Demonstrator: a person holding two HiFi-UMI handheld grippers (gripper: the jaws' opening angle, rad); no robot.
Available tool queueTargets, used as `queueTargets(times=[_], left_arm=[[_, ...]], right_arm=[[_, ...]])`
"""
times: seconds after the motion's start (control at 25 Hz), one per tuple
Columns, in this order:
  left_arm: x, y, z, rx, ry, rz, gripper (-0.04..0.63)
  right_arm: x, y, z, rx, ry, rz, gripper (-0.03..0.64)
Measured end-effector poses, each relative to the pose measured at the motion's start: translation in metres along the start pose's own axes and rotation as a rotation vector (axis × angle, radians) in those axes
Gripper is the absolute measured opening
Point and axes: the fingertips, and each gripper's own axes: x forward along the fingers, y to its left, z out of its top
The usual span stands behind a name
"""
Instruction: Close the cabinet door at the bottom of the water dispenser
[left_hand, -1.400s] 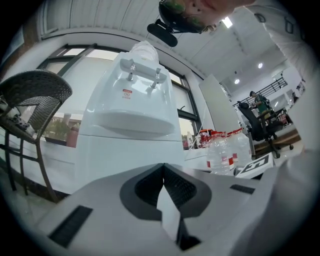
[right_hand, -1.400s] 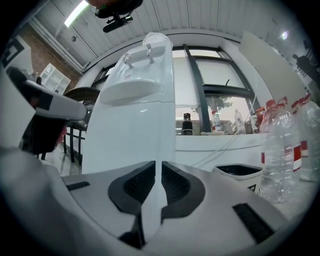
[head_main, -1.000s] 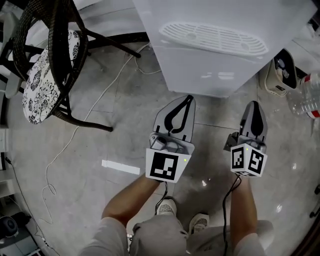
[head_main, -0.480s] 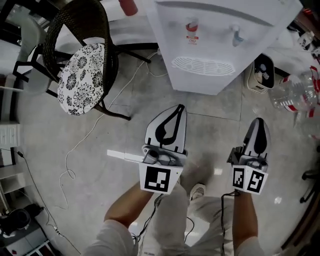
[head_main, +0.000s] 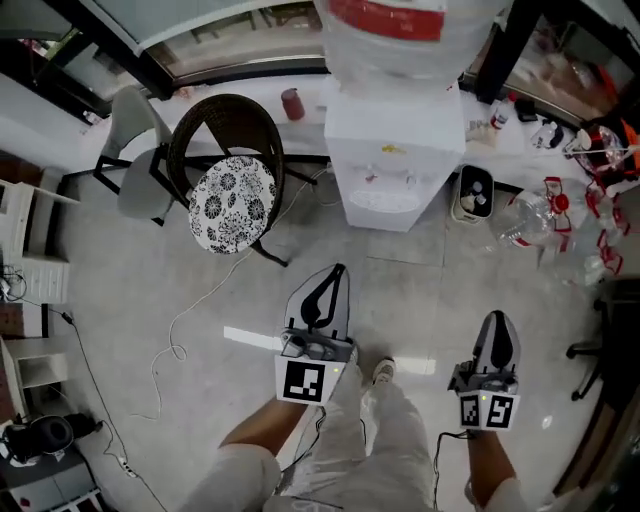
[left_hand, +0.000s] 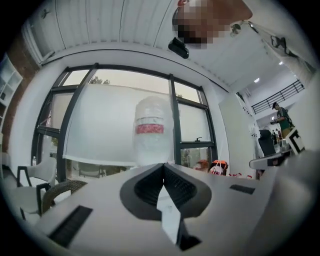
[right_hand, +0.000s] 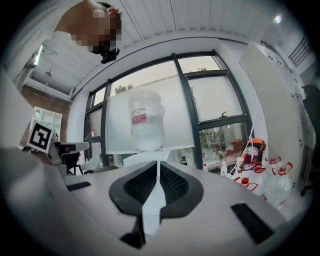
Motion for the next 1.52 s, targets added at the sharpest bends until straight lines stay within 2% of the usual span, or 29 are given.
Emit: queueTargets(times=[0.12, 0.28, 0.44, 0.6, 0.88, 1.04, 1.52], left_arm=[[-0.016, 0.004, 0.075, 0.002, -0.016, 0.023, 0.008], [-0.053, -0.004, 0.139, 0.016, 0.000, 0.039, 0.008], [-0.075, -0.002, 0.177, 0.010, -0.068, 0.065, 0.008], [-0.090, 0.000, 0.197, -0.008, -0.102, 0.049, 0.008], [-0.108, -0.003, 0.205, 0.009, -0.111, 0.023, 0.008], [-0.110, -0.001, 0.209, 0.016, -0.126, 0.033, 0.008], [-0.100, -0.019, 0.214, 0.037, -0.137, -0.015, 0.008]], right_arm=[[-0.032, 0.001, 0.074, 0.004, -0.008, 0.000, 0.031], [-0.082, 0.017, 0.142, -0.023, 0.001, 0.036, 0.031], [-0.106, 0.024, 0.181, -0.043, -0.033, 0.043, 0.031], [-0.117, 0.029, 0.213, -0.072, -0.087, 0.030, 0.031], [-0.127, 0.044, 0.225, -0.071, -0.128, 0.038, 0.031], [-0.130, 0.042, 0.226, -0.082, -0.130, 0.036, 0.026], [-0.127, 0.049, 0.225, -0.084, -0.105, 0.055, 0.017]])
